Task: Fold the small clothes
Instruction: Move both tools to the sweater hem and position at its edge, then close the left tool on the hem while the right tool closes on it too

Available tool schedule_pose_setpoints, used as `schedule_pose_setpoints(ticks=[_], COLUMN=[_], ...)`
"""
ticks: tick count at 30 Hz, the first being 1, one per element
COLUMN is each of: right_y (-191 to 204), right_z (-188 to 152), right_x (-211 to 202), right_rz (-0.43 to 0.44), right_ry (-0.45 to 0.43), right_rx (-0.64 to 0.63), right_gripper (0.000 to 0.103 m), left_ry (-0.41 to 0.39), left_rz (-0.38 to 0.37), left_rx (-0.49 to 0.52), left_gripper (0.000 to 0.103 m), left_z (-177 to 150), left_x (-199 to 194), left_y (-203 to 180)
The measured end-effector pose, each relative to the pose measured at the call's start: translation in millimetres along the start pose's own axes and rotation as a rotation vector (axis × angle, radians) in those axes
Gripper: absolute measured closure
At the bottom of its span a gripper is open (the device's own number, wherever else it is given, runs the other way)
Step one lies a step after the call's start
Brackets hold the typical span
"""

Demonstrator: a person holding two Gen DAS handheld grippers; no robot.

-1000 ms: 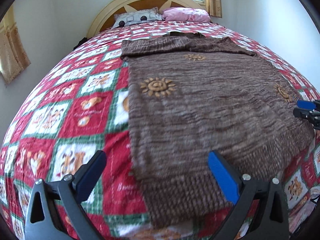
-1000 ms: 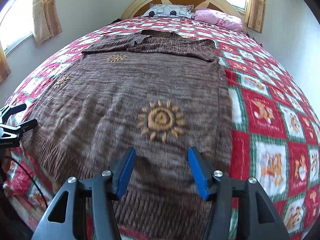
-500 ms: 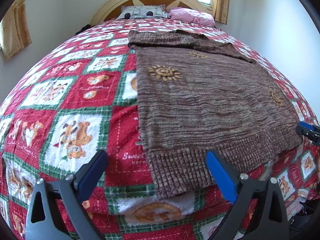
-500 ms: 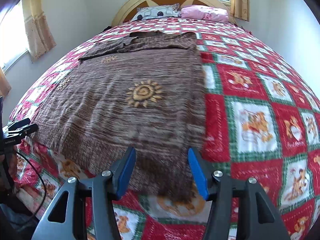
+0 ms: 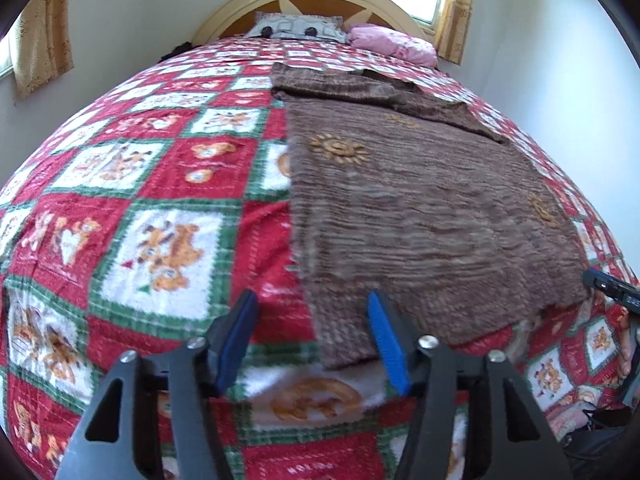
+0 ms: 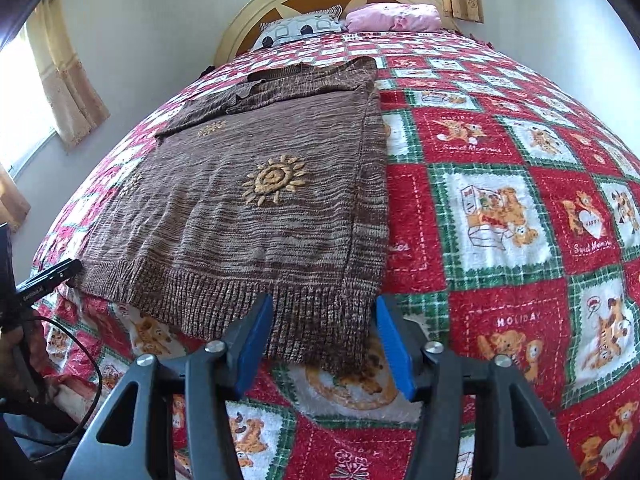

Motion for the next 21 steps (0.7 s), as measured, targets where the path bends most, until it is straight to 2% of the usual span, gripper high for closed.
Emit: schedule_pose_setpoints(ticks=[3, 6, 17, 18, 19, 21], right_y=[-0.5, -3.9, -4.4, -4.0, -3.6, -3.7], right_z=[-1.3, -1.7, -5.7, -6.1, -7.1, -8.2], right_x=[0.4, -0.5, -1.2, -1.2, -1.3, -1.4], right_rz=[0.004, 0.024, 0.037, 0.043, 0.046, 0.039], right_ry=[0.001, 0.004, 0.012, 0.012, 0.013, 0.01], right_rx=[0.004, 0.023, 0.033, 0.034, 0.032, 0.028], right_gripper=[0.054, 0.059, 0.06, 0.06, 0.063, 0.075], left_ry=[0.005, 0.002, -0.014, -0.019, -0.023, -0.029], left_rz=[-0.013, -0.015, -0.018, -0.025, -0.03, -0.045], left_rx=[0.006, 0.013, 0.002, 0.007, 0.018, 0.027], left_gripper=[0.054, 0.054, 0.053, 0.054, 0.06, 0.074], left_z=[-1.4, -2.1, -2.6, -2.7, -2.7, -2.8], left_x=[-0.5, 1.2, 2.2, 1.8, 1.4, 0.3], left_y=[-5.3, -5.9, -4.7, -4.7, -5.2, -5.8])
Point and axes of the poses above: each gripper's, at about its wrist camera, not at the fingertips, and x roughly the way its jaws point, y to its left, z to its top, the point moved 5 cm from there along x, roughly the way its jaws point, and after that the axes turned 12 degrees about y, right-handed, at the moved point
